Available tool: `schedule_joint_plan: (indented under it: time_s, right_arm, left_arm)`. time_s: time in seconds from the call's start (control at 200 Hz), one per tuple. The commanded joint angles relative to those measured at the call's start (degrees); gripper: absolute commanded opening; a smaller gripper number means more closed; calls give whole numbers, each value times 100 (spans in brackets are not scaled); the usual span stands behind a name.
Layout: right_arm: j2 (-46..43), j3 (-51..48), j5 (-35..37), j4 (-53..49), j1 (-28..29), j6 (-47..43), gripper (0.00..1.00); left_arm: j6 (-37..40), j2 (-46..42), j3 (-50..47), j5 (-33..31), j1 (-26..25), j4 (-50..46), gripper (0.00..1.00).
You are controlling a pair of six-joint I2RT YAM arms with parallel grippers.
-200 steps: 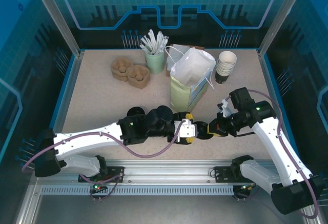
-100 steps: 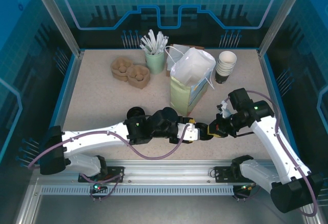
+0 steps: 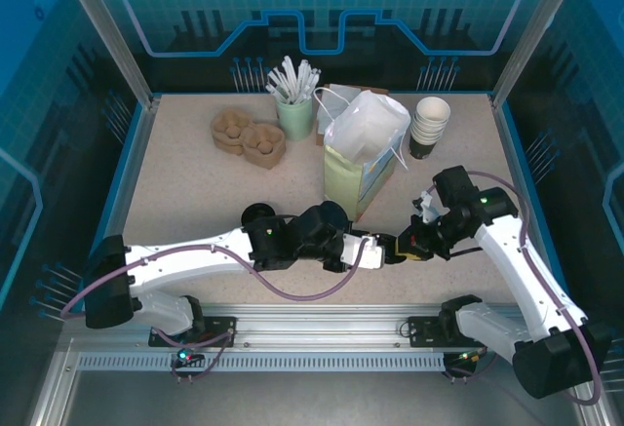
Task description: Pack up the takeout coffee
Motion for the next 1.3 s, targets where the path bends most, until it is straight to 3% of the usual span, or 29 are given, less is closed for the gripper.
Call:
schedule_joint_plan:
  time_s: [0.0, 0.15, 0.36, 0.48, 0.73, 0.935, 1.296]
  right_arm:
    - [39, 233, -469, -39, 6, -135, 2]
    - [52, 305, -427, 1, -19, -127, 7]
    - [-105, 457, -230, 40, -276, -101, 28]
    - [-214, 557, -8, 11, -573, -263, 39]
    - [-601, 840, 335, -57, -1259, -673, 49]
    - [-718, 882, 301, 65, -1261, -956, 49]
    - [-1784, -178, -341, 1772, -1250, -894, 44]
  left_arm:
    - [116, 150, 306, -95, -12, 126, 19]
    - [95, 92, 266, -137, -14, 249, 15]
    - [-169, -70, 66, -135, -7, 448, 14]
    - [-694, -219, 10, -201, 51, 513, 14]
    - [-1414, -358, 8, -194, 148, 192, 13]
    - [-1985, -564, 20, -279, 241, -32, 12]
    - [-3604, -1086, -302, -258, 514, -523, 12]
